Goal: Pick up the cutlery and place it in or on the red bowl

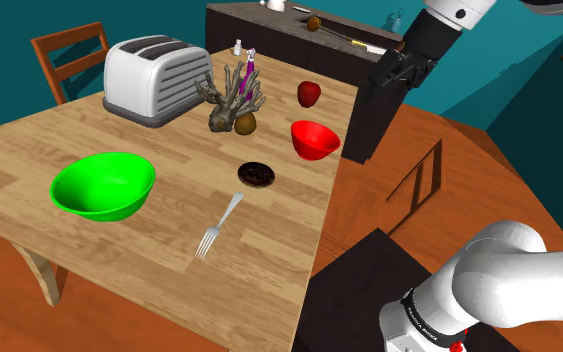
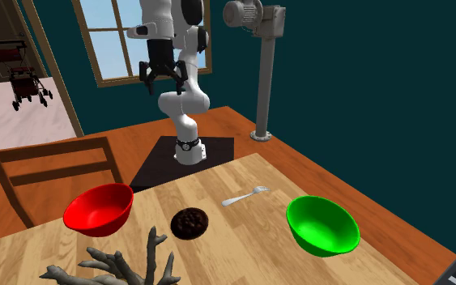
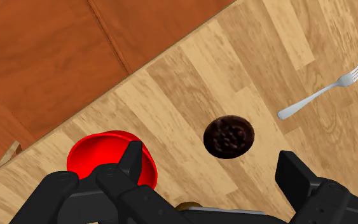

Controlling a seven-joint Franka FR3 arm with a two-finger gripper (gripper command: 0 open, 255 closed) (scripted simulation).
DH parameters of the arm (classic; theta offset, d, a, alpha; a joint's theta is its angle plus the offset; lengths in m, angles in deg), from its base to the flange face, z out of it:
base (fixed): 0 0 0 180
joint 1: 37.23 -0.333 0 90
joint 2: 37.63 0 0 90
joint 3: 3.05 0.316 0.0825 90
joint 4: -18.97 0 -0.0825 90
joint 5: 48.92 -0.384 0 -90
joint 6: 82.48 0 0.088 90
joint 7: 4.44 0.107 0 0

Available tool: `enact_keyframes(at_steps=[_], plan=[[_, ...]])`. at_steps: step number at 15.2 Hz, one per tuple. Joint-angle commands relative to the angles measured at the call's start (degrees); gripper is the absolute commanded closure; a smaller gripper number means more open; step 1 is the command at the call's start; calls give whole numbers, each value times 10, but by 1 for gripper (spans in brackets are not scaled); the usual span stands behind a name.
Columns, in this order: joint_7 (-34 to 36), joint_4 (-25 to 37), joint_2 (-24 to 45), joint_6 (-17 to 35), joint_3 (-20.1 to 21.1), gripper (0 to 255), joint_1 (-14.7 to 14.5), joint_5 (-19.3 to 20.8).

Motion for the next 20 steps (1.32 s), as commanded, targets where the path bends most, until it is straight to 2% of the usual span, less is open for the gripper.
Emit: enact_keyframes(at_steps=[1,10,15,20], plan=[[0,0,0,0,0,0,0,0],[219,-87,18,97,142,0,18,-52],[345,-97,71,155,228,0,36,-73],[479,-80,153,213,320,0,70,-72]])
